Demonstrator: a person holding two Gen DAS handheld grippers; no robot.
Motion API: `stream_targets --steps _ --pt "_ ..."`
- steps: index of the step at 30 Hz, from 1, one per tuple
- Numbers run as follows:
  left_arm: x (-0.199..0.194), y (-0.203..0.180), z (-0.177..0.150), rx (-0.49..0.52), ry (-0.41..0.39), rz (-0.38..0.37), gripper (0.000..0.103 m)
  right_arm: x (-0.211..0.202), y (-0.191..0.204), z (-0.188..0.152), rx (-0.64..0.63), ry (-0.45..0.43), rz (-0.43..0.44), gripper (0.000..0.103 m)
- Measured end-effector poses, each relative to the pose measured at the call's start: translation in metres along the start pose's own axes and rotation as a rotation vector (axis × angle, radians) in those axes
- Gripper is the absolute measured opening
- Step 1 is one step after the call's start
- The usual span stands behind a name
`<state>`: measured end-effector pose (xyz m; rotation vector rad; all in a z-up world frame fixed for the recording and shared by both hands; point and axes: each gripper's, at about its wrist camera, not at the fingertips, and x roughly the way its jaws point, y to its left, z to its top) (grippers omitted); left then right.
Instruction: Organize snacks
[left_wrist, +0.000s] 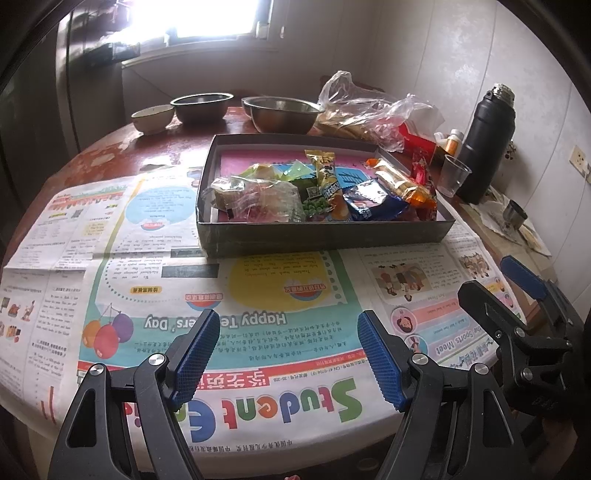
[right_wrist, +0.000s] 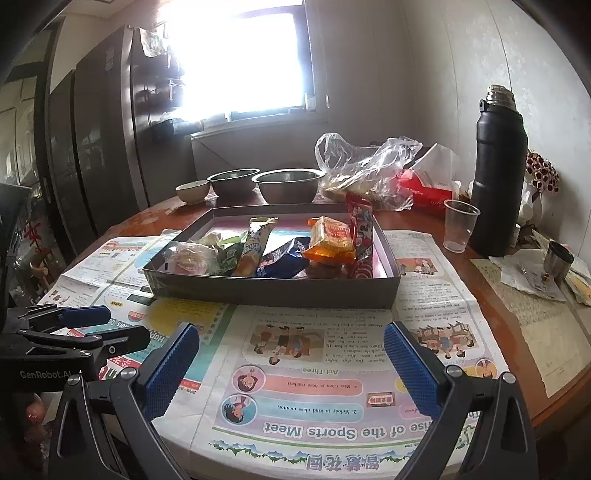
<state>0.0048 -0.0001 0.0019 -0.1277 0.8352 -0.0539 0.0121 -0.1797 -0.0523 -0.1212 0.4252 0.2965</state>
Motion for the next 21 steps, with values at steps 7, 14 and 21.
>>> stream_targets --steps 7,14,21 --pt "0.0005 -0.0002 -0.0004 0.001 0.004 0.006 0.078 -0.0003 -0.0002 -0.0005 0.008 0.005 0.008 0.101" --pt "0.0017 0.0000 -0.0007 0.007 0.011 0.009 0.078 0.0002 -0.0003 -0.0004 0.010 0.005 0.008 0.101" --pt "0.0024 -0.0007 -0.0008 0.006 0.014 0.012 0.078 0.0004 -0.0006 -0.0011 0.010 0.006 0.006 0.101"
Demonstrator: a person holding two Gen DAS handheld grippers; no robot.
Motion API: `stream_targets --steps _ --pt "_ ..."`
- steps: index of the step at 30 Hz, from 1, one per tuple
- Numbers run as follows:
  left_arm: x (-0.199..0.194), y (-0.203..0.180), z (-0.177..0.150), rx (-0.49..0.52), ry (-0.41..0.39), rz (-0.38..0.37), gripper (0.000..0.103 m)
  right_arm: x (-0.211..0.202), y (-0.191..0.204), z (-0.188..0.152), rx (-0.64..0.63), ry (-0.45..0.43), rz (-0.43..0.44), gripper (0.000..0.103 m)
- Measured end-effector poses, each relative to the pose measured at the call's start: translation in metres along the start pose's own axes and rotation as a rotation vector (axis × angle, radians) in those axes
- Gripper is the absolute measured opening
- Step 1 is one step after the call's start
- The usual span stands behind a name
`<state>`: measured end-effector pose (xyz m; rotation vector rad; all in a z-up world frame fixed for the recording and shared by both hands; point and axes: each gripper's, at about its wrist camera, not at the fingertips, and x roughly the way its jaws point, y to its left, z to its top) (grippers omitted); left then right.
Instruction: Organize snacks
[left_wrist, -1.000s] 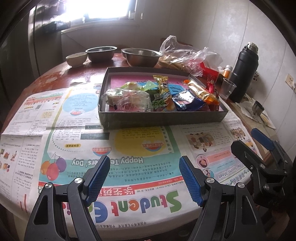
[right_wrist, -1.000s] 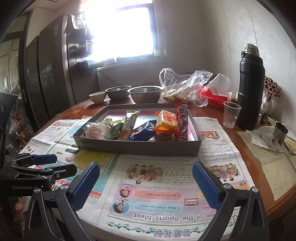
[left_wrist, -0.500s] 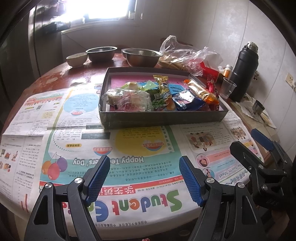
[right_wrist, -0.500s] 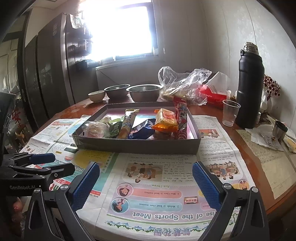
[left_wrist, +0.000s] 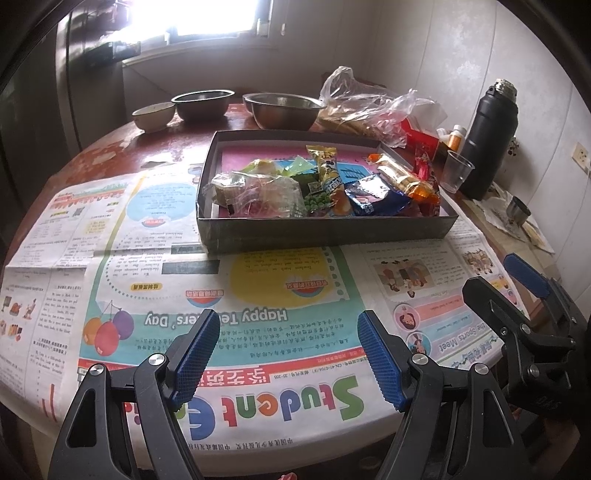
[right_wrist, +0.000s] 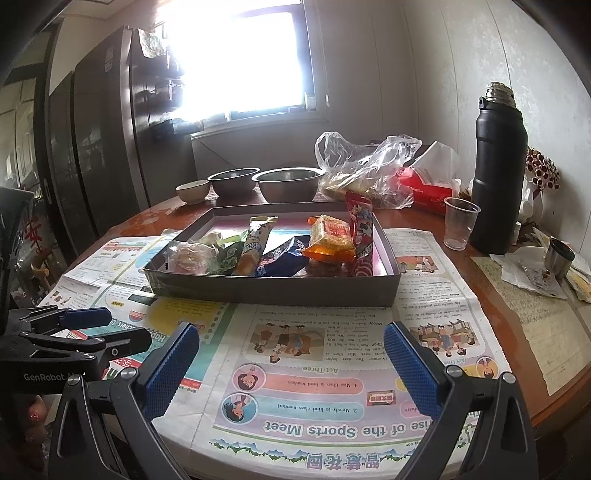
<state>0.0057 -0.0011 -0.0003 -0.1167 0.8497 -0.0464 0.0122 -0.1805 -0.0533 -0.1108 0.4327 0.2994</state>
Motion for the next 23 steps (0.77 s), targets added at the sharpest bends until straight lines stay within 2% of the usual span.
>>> stream_targets --steps 17,23 --pt "0.007 -0.001 0.003 0.005 0.012 0.020 0.078 0.004 -0.004 -0.002 0.008 0.012 0.002 0.101" --pt "0.007 0.023 0.016 -0.032 -0.022 0.026 0.078 0.010 -0.019 0.002 0.021 0.016 -0.002 0.101"
